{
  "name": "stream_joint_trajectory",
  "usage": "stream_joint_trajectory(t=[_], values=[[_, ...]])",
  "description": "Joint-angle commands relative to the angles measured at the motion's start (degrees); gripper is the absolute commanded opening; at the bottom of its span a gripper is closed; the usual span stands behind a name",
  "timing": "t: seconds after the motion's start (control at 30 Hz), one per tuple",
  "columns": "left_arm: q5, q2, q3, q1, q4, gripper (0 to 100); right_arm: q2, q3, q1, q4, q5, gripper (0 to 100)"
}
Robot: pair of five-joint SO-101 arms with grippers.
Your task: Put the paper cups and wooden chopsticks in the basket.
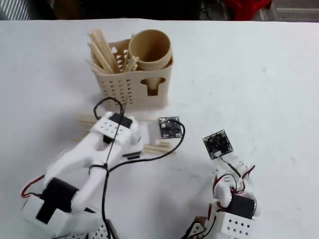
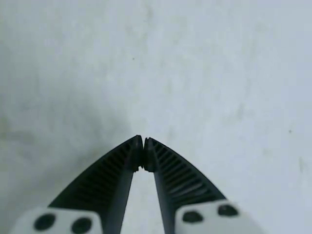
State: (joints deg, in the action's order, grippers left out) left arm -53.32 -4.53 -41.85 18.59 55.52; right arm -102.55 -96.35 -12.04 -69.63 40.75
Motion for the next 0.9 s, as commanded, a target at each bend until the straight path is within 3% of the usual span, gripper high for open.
stream_joint_trajectory(t=[0.0,0.47,0.87], values=[[-0.7,1.19,1.58,-0.4,-0.7,13,-0.48,-0.53,-0.13,-0.22,0.18,1.8],[-0.35,7.69,4.13,-0.66,-0.7,13,-0.48,-0.53,-0.13,-0.22,0.18,1.8],[-0.79,15.25,11.6,-0.13,8.26,13,-0.48,-0.53,-0.13,-0.22,0.18,1.8]])
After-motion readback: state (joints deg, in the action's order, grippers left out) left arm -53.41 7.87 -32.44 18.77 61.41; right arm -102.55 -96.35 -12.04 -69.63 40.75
